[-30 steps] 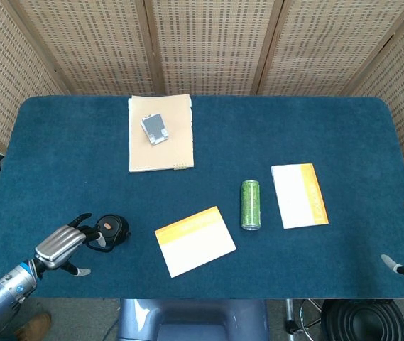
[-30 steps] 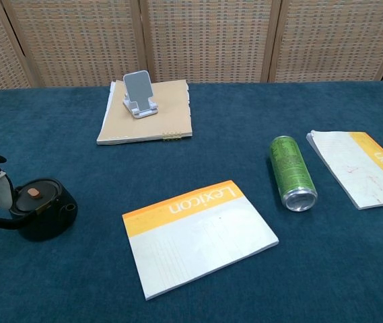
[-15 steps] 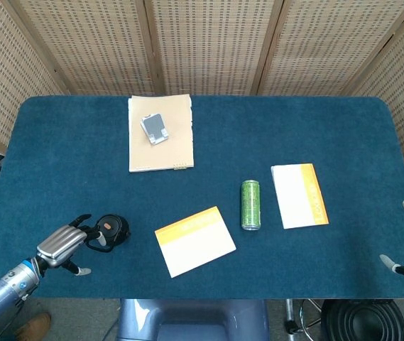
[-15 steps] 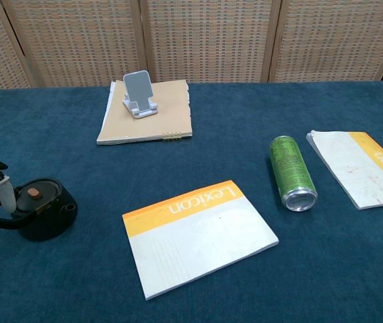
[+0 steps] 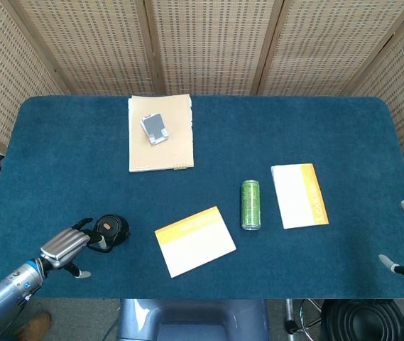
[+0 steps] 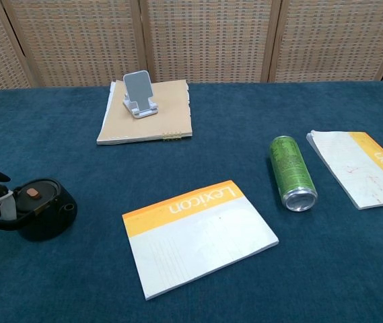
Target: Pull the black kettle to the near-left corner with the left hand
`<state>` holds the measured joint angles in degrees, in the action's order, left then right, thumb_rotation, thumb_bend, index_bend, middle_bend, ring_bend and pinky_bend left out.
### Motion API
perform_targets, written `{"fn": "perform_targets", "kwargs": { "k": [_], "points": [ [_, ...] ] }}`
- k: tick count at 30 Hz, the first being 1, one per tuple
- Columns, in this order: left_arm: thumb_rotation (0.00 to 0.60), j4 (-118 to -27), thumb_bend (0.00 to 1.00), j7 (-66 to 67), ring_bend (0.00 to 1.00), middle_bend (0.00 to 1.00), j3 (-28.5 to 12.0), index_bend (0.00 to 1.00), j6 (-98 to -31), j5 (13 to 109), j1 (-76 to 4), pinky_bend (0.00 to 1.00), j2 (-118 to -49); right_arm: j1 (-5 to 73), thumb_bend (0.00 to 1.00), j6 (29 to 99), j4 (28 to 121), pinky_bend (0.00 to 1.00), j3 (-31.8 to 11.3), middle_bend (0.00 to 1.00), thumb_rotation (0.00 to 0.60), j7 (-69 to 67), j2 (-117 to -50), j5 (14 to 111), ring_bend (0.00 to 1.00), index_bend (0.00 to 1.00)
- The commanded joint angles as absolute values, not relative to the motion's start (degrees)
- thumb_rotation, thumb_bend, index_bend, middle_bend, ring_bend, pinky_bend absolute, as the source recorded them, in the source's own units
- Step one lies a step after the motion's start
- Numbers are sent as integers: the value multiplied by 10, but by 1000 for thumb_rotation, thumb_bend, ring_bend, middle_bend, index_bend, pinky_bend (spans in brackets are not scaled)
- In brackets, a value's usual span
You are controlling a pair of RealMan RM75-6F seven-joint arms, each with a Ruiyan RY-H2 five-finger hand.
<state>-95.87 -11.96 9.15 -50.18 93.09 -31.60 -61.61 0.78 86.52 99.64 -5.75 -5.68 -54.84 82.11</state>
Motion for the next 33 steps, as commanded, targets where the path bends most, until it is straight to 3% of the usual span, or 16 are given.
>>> {"fn": "perform_targets", "kwargs": {
  "k": [1,18,23,27,33],
  "points": [
    [600,-959,0,-109,316,338,91,388,-489,922,-321,0,-624,8,0,864,996,0,-58,0,600,-57,-549,820,0,0],
    [600,-970,0,-30,318,355,85,409,-468,886,-323,0,-649,8,0,865,996,0,-58,0,600,-61,-547,821,0,0],
    [600,-969,0,-14,418,544,81,522,-478,877,-317,0,-652,8,0,866,995,0,-58,0,600,-64,-547,820,0,0],
    [600,-966,0,12,503,679,80,693,-485,870,-313,0,-652,8,0,866,996,0,-58,0,600,-64,-546,822,0,0],
    [600,-963,0,47,519,752,76,824,-491,851,-306,0,-658,7,0,867,996,0,-58,0,600,-64,-546,822,0,0]
  ]
}}
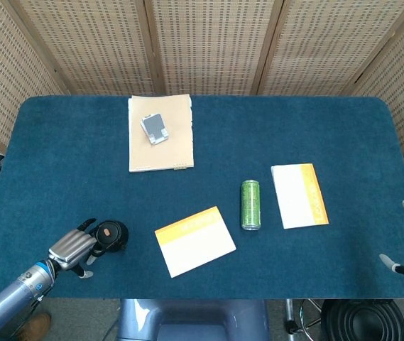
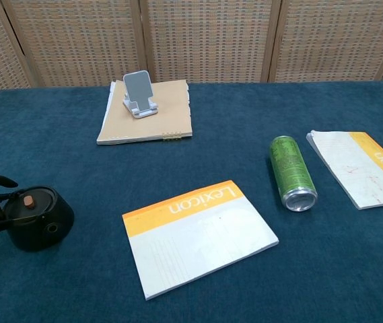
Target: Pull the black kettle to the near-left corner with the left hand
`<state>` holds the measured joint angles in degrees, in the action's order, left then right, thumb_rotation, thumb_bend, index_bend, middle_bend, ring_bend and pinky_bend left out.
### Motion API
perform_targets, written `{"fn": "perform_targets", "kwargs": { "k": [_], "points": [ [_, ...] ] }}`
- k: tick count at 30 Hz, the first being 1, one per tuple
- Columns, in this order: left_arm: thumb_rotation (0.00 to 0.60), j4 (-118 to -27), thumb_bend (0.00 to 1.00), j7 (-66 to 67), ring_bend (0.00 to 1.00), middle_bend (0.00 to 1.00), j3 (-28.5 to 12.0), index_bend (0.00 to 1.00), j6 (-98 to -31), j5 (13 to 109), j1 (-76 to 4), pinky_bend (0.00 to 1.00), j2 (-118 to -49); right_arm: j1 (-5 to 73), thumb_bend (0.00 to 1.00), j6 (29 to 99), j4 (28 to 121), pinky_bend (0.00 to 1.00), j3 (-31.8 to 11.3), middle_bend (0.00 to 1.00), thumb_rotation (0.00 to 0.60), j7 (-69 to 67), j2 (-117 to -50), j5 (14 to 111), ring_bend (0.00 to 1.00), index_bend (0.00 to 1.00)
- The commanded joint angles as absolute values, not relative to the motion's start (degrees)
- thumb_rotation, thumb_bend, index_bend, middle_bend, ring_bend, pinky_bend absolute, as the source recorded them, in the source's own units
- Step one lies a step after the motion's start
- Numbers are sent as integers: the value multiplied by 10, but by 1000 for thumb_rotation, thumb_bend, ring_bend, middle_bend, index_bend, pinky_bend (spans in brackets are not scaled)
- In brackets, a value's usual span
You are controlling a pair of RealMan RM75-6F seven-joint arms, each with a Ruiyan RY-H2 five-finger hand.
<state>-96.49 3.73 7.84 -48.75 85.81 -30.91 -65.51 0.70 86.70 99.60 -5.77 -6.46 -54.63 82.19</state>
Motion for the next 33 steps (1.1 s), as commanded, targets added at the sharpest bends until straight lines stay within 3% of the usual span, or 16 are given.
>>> {"fn": "perform_targets", "kwargs": {
  "k": [1,4,8,9,11,13,19,29,33],
  "points": [
    [600,-962,0,51,522,770,75,855,-492,849,-305,0,-658,7,0,867,996,0,-58,0,600,-64,-546,822,0,0],
    [600,-959,0,58,543,833,73,951,-502,849,-301,0,-660,7,0,867,996,0,-57,0,600,-63,-546,822,0,0],
    [600,-941,0,51,611,938,69,1000,-543,874,-289,0,-668,7,0,867,996,0,-58,0,600,-64,-546,822,0,0],
    [590,-933,0,42,644,969,67,1000,-559,885,-285,0,-673,7,0,867,997,0,-58,0,600,-64,-546,822,0,0],
    [500,-911,0,24,703,999,66,1000,-588,908,-277,0,-681,7,0,868,997,0,-58,0,600,-64,-546,823,0,0],
    [432,-901,0,11,742,1000,70,1000,-601,924,-275,0,-677,7,0,868,997,0,-57,0,600,-62,-547,824,0,0],
    [407,-903,0,-7,817,1000,74,1000,-615,937,-270,25,-667,6,0,870,999,0,-56,0,600,-59,-547,826,0,0],
    [368,-927,4,-6,859,1000,73,1000,-628,936,-262,77,-651,6,0,871,1000,0,-56,0,600,-62,-546,826,0,0],
    [365,-938,247,6,874,1000,66,1000,-631,918,-256,103,-648,6,0,871,1000,0,-56,0,600,-63,-546,827,0,0]
  ]
}}
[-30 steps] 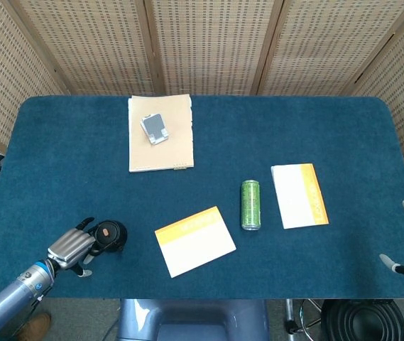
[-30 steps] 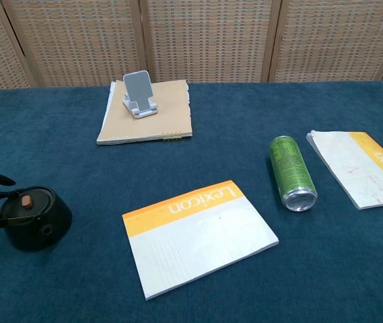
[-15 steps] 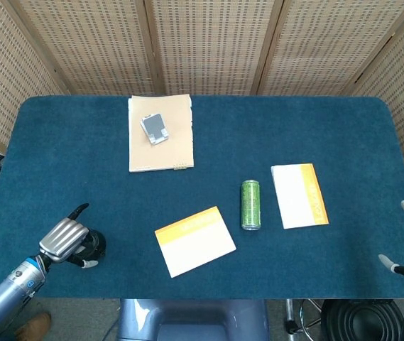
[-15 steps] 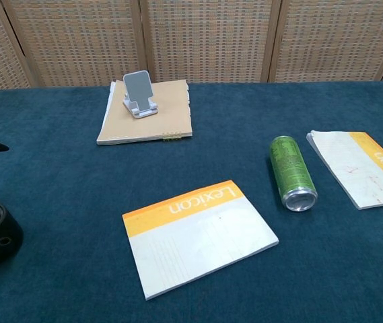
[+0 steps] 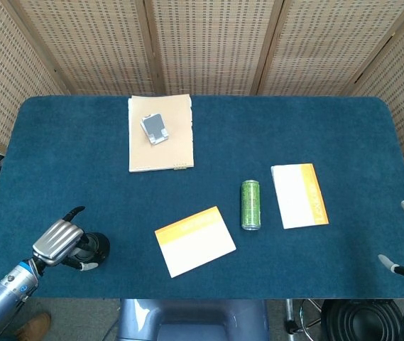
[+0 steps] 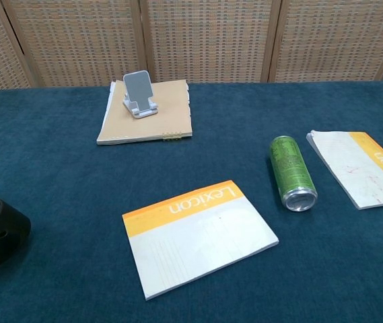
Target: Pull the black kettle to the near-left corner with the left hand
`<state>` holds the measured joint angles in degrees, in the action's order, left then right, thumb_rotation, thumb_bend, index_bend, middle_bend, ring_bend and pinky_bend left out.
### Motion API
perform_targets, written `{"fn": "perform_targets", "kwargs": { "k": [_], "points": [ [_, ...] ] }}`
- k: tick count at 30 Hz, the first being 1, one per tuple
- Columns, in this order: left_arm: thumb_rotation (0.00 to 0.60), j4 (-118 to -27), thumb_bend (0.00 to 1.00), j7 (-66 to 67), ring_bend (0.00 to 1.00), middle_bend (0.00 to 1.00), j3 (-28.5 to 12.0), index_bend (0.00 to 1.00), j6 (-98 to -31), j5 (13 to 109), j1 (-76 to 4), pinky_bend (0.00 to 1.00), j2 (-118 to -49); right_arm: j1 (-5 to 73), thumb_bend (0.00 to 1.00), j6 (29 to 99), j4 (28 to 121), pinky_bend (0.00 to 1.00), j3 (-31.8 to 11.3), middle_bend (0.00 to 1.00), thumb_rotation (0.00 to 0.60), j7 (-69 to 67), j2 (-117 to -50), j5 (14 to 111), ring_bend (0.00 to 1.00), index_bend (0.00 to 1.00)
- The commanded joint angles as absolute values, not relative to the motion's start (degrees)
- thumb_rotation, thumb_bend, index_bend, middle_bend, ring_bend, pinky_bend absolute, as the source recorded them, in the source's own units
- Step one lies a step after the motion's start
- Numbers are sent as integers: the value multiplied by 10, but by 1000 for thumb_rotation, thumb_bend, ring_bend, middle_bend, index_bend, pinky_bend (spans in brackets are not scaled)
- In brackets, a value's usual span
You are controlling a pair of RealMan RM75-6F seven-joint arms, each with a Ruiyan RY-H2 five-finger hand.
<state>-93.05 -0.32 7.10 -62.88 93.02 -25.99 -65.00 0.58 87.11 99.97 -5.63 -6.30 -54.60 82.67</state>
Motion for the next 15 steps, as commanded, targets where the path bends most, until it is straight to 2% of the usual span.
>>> {"fn": "perform_targets", "kwargs": {
  "k": [1,2,5,8,10,15],
  "points": [
    [384,-948,325,4,877,1000,64,1000,-627,909,-255,108,-646,6,0,871,1000,0,-56,0,600,-64,-546,828,0,0],
    [399,-952,371,6,878,1000,62,1000,-626,906,-255,109,-645,6,0,871,1000,0,-56,0,600,-64,-546,828,0,0],
    [507,-960,584,18,878,1000,59,1000,-620,898,-256,111,-643,6,0,871,1000,0,-57,0,600,-66,-545,827,0,0],
    [519,-965,766,27,878,1000,57,1000,-615,895,-257,112,-642,6,0,871,1000,0,-57,0,600,-67,-545,827,0,0],
    [521,-966,825,30,878,1000,56,1000,-615,895,-257,113,-641,6,0,870,1000,0,-57,0,600,-67,-545,827,0,0],
    [519,-966,877,37,879,1000,54,1000,-614,892,-257,137,-639,6,0,870,999,0,-57,0,600,-68,-545,827,0,0]
  ]
}}
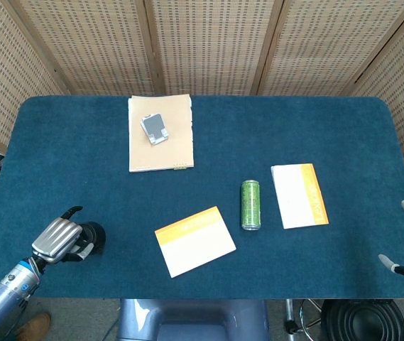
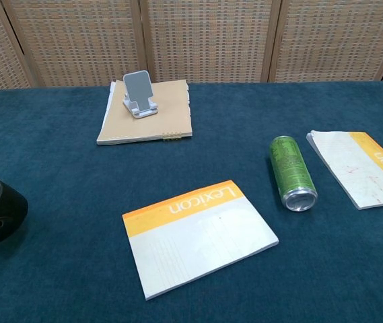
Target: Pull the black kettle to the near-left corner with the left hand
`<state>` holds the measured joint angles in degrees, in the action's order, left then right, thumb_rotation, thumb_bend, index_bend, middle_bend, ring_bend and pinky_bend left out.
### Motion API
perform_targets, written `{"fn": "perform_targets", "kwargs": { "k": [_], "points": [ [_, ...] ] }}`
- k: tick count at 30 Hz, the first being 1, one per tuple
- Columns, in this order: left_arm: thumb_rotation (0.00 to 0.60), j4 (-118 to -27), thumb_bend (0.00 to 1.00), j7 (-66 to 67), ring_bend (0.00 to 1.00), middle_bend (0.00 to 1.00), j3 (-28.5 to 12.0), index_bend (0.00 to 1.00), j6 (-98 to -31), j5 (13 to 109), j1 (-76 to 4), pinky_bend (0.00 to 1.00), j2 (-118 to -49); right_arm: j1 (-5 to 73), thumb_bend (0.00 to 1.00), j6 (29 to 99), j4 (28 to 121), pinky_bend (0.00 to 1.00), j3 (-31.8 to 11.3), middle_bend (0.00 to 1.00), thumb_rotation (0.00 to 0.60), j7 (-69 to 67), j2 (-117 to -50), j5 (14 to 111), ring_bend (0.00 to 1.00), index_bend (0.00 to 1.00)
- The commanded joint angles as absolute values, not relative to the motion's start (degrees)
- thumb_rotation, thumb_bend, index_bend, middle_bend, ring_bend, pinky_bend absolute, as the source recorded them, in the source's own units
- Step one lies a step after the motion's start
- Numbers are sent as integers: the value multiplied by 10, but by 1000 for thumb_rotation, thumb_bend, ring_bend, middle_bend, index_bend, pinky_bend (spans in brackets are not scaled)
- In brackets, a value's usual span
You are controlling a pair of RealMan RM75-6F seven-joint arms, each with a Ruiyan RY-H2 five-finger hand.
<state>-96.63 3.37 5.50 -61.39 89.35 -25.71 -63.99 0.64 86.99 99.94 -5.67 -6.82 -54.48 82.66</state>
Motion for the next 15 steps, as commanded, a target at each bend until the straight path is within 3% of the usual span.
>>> {"fn": "perform_targets", "kwargs": {
  "k": [1,5,10,15],
  "points": [
    [517,-964,886,40,879,1000,53,1000,-614,892,-257,156,-639,6,0,870,999,0,-57,0,600,-68,-545,827,0,0],
    [514,-956,895,58,879,1000,47,1000,-622,893,-255,295,-642,6,0,870,1000,0,-56,0,600,-68,-545,827,0,0],
    [514,-934,892,99,879,1000,36,1000,-636,893,-254,631,-650,6,0,871,1000,0,-56,0,600,-68,-545,828,0,0],
    [511,-932,891,132,879,1000,32,1000,-634,878,-251,722,-656,7,0,870,1000,0,-56,0,600,-68,-545,827,0,0]
  ]
}}
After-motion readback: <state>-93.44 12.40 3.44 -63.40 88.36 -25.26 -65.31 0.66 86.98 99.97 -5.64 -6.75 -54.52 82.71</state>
